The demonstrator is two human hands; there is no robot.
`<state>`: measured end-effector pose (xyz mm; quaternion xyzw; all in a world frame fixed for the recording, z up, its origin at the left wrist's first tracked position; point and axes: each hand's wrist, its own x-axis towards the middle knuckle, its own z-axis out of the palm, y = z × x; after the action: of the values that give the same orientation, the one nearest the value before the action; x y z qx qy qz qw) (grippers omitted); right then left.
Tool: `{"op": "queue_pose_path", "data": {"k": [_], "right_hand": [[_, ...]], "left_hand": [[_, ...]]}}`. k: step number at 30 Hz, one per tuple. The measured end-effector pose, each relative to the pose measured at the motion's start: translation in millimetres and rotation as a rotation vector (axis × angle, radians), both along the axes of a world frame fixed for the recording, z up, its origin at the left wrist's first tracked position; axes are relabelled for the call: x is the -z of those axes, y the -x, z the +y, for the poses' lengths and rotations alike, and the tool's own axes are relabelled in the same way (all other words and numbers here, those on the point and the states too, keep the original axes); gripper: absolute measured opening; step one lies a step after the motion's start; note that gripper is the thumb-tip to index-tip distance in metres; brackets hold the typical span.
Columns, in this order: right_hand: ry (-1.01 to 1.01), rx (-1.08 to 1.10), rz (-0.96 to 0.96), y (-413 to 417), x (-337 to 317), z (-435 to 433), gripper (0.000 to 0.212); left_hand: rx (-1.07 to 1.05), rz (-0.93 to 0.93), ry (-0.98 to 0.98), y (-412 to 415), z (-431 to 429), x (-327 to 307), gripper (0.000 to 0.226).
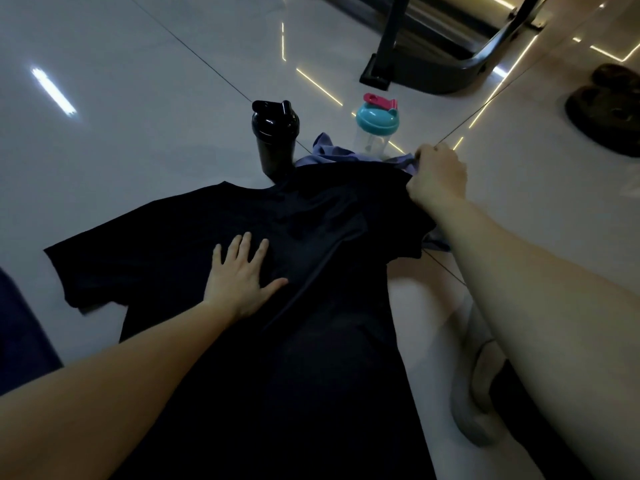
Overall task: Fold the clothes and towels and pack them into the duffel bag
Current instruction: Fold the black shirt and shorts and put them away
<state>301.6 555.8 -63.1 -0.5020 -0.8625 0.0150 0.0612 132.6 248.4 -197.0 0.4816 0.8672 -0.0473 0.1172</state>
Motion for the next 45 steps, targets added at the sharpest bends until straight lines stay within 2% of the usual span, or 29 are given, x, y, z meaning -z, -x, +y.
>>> {"op": "queue_pose_path", "data": {"k": [2, 4, 5, 7, 10, 13, 15, 18, 22, 25, 30, 32, 35, 37, 40, 43, 45], "right_hand": [[-0.037, -0.007, 0.145, -3, 2, -25, 0.025], [0.045, 0.023, 0.291, -10, 6, -59, 0.016], [0.128, 0.051, 0.297, -16, 12, -76, 0.014], [0.354, 0.11, 0.187, -36, 30, -108, 0.018], [0.66, 0.193, -0.08, -84, 62, -150, 0.028], [0.81, 0.3, -0.175, -138, 84, -199, 0.044], [0.839, 0.36, -0.178, -163, 91, -226, 0.052], [0.865, 0.382, -0.161, -183, 94, -251, 0.048], [1.094, 0.375, -0.009, -214, 92, -261, 0.025], [1.159, 0.388, 0.038, -236, 81, -256, 0.007], [1.112, 0.501, 0.04, -248, 72, -259, 0.015], [1.167, 0.531, 0.003, -251, 72, -267, 0.01], [1.266, 0.488, -0.117, -251, 69, -277, 0.046], [1.288, 0.447, -0.234, -251, 65, -282, 0.037], [1.393, 0.489, -0.449, -262, 58, -290, 0.007], [1.379, 0.523, -0.634, -266, 58, -287, 0.013], [1.206, 0.458, -0.728, -259, 57, -285, 0.024]], "left_hand": [[0.001, -0.003, -0.026, -7, -13, -1, 0.095], [0.012, -0.003, -0.033, -15, -26, -3, 0.091], [0.021, -0.007, -0.034, -18, -33, -4, 0.088], [0.008, -0.03, -0.052, -28, -45, -7, 0.081], [-0.051, -0.081, -0.165, -47, -62, -14, 0.067], [-0.03, -0.058, -0.231, -70, -82, -19, 0.054], [-0.112, -0.053, -0.187, -82, -94, -21, 0.054], [-0.235, -0.114, -0.074, -89, -106, -23, 0.066], [-0.221, -0.273, 0.103, -86, -112, -24, 0.099], [-0.201, -0.302, 0.113, -83, -114, -29, 0.112], [-0.131, -0.284, 0.175, -81, -122, -26, 0.124], [-0.102, -0.246, 0.211, -82, -127, -23, 0.127], [-0.072, -0.205, 0.202, -89, -135, -21, 0.125], [-0.012, -0.171, 0.203, -98, -142, -20, 0.124], [0.095, -0.146, 0.242, -112, -161, -17, 0.125], [0.237, -0.128, 0.287, -122, -192, -15, 0.125], [0.378, -0.077, 0.297, -129, -213, -19, 0.121]]}}
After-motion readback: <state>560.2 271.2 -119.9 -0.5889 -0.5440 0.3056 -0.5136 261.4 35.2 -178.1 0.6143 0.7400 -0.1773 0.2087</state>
